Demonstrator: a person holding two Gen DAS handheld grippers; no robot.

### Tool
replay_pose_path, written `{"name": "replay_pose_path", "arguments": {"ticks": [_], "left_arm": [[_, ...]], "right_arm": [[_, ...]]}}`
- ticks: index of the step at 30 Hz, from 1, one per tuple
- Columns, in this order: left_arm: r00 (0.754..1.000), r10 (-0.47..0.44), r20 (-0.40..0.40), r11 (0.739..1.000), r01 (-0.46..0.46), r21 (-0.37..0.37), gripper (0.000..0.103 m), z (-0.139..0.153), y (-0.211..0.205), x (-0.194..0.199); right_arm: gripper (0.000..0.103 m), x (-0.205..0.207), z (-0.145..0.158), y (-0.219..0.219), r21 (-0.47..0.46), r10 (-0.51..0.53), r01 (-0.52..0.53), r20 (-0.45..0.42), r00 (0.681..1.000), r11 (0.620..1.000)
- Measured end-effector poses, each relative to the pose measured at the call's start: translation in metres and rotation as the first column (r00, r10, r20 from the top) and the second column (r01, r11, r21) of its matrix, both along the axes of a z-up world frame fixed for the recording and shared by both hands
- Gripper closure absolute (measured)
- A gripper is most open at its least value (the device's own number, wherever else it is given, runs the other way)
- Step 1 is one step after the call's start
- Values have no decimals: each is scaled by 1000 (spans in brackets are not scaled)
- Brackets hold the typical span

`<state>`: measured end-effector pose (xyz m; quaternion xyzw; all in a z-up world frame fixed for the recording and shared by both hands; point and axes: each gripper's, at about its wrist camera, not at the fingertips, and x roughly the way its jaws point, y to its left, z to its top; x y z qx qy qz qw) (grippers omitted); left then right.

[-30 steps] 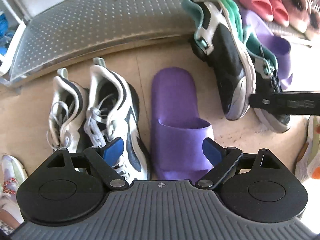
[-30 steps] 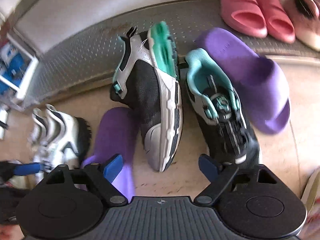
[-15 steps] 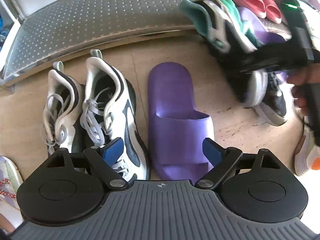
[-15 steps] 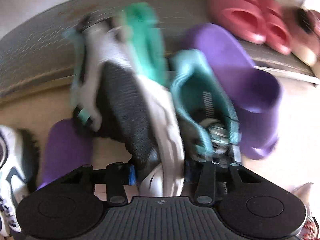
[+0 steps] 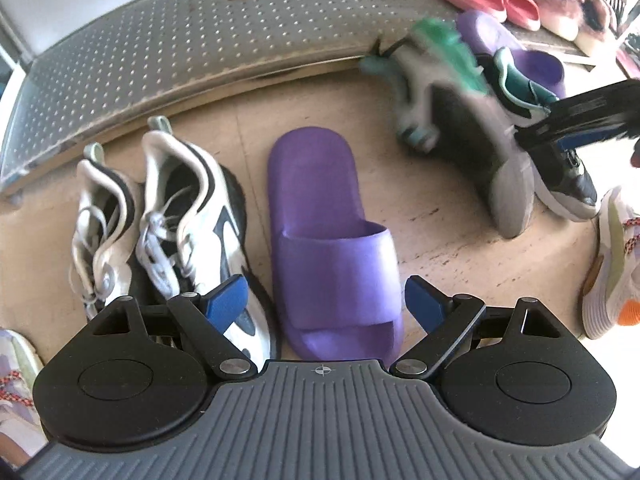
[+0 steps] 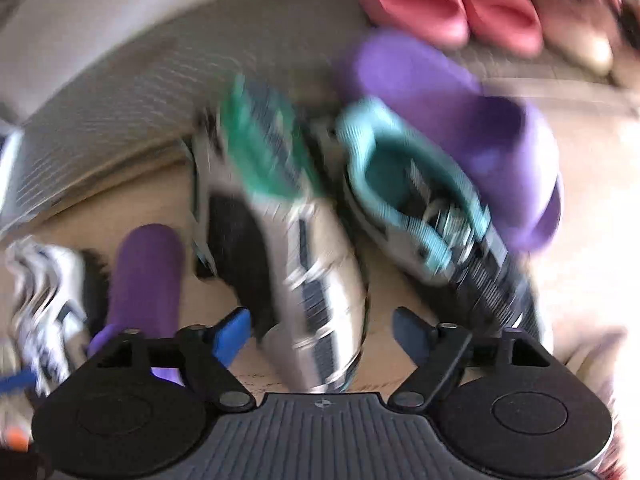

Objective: Organize scattered shoes
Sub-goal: 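Set the teal-trim sneaker down beside its mate with the right tool, then grasp the purple slide with the right tool and lift it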

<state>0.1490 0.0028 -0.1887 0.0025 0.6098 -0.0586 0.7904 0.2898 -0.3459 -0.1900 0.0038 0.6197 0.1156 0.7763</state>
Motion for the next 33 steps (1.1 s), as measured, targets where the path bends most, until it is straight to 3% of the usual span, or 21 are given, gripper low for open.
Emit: {"name": "replay_pose_path", "arguments": {"ticks": [2, 4, 8, 11, 13, 16, 19, 21, 22, 24, 26, 28, 33], "left_arm": [[1000, -6, 2, 1000, 6, -3, 13, 0, -6, 2], [1000, -16, 5, 1000, 16, -5, 13, 0, -13, 3], [999, -35, 0, 999, 35, -8, 13, -5, -25, 4], [999, -44, -12, 999, 44, -7, 13, -10, -30, 6], [999, -44, -13, 999, 44, -5, 13, -14, -31, 7], [999, -41, -9, 999, 41, -14, 13, -16, -30, 7], [999, -48, -8, 999, 47, -14, 13, -17, -28, 7], [999, -50, -7, 999, 50, -10, 13, -17, -26, 7], [999, -48, -7, 999, 48, -8, 13, -17, -25, 7], [999, -41, -3, 999, 41, -5, 13, -13, -22, 7], [999, -33, 12, 999, 33, -6, 13, -5, -16, 5], [999, -29, 23, 1000, 29, -1, 13, 4, -11, 3], [996, -69, 63, 997, 67, 42, 13, 37, 4, -8]], "right_arm": [[22, 9, 17, -19, -31, 7, -5, 64, 998, 999], [22, 23, 27, -47, -104, -46, 61, 140, 989, 993], [21, 37, 20, -87, -125, -173, 195, 163, 971, 973], [21, 48, -1, -111, -35, -365, 371, 120, 923, 928], [21, 57, -18, -123, 39, -492, 491, 77, 867, 870], [18, 65, -39, -117, 74, -581, 579, 26, 813, 812], [18, 65, -54, -101, 68, -627, 625, 24, 778, 778], [43, 62, -56, -91, 74, -636, 633, 33, 771, 771], [47, 61, -53, -86, 46, -626, 625, 49, 778, 780], [64, 59, -38, -76, -5, -611, 615, 113, 784, 789], [74, 54, -19, -73, 0, -623, 632, 169, 764, 775], [80, 44, 4, -75, 60, -657, 659, 176, 733, 750], [82, 6, 62, -52, 186, -697, 672, 139, 704, 716]]}}
